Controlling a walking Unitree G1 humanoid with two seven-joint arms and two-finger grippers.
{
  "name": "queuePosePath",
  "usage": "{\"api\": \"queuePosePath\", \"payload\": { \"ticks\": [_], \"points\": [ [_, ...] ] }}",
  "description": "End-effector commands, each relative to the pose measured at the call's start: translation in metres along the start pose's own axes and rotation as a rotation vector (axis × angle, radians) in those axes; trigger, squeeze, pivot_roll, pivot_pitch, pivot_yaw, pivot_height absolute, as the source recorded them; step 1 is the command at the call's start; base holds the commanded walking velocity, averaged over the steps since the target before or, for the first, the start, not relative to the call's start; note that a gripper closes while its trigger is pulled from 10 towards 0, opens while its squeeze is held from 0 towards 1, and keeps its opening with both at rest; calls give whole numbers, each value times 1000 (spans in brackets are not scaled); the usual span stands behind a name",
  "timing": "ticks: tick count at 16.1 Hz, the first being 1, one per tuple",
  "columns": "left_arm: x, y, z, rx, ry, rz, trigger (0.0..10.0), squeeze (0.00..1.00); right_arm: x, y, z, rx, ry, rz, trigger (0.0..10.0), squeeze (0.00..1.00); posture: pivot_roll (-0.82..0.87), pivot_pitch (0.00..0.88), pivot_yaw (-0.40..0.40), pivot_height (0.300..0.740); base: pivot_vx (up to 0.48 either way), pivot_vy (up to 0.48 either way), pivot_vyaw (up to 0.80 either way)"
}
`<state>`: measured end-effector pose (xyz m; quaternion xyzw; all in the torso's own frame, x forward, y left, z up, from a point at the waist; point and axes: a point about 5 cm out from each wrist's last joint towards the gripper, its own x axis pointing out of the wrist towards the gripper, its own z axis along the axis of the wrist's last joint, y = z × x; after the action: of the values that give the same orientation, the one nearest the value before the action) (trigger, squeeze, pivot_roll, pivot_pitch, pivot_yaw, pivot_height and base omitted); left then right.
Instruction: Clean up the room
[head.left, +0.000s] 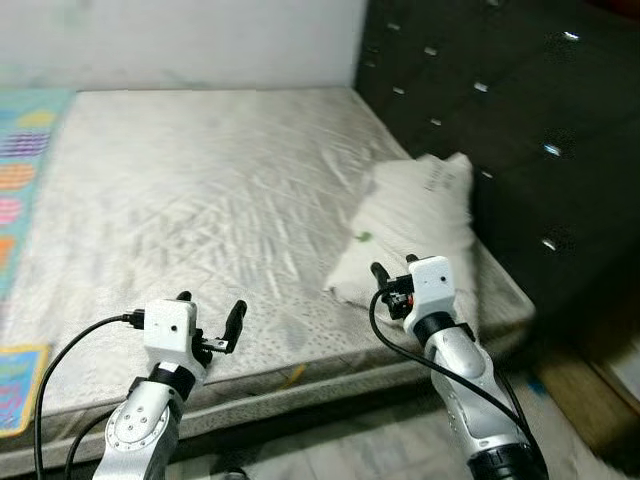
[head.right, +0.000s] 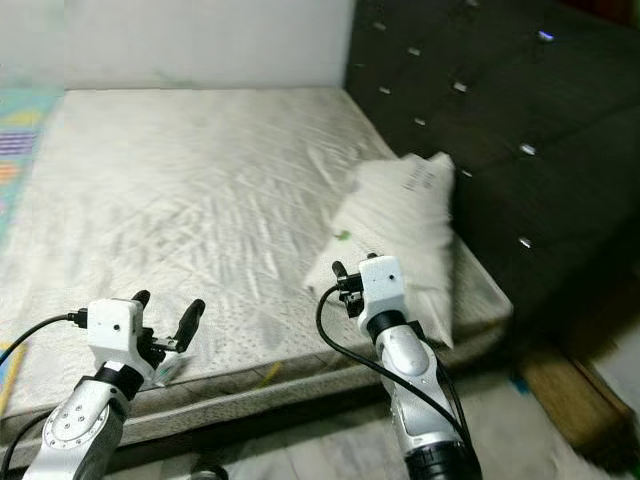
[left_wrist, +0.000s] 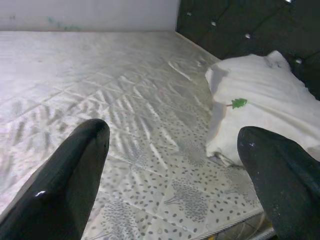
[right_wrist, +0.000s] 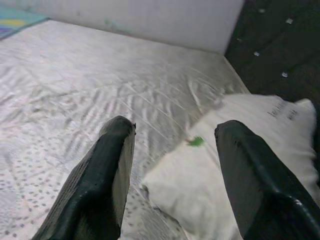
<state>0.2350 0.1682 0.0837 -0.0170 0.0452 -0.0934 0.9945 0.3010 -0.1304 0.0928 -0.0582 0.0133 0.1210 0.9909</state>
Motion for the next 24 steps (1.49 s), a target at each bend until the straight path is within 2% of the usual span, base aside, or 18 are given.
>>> {"api": "queuePosePath", "payload": {
  "ticks": [1,10,16,24],
  "points": [
    [0,-5,-1,0,7,-28,10000,0,0,-4,2,1,-7,-11,10000,0,28,50,-121,740,0,0,800],
    [1,-5,0,-16,0,-39,10000,0,3,-5,3,39,-22,-24,10000,0,33,46,-121,740,0,0,738],
    [1,-6,2,-27,-11,-61,10000,0,0,-6,2,61,-19,-43,10000,0,25,47,-115,740,0,0,0],
    [1,-7,2,-27,-9,-72,10000,0,0,-9,1,54,-13,-66,10000,0,24,56,-109,740,250,0,0]
  ]
}}
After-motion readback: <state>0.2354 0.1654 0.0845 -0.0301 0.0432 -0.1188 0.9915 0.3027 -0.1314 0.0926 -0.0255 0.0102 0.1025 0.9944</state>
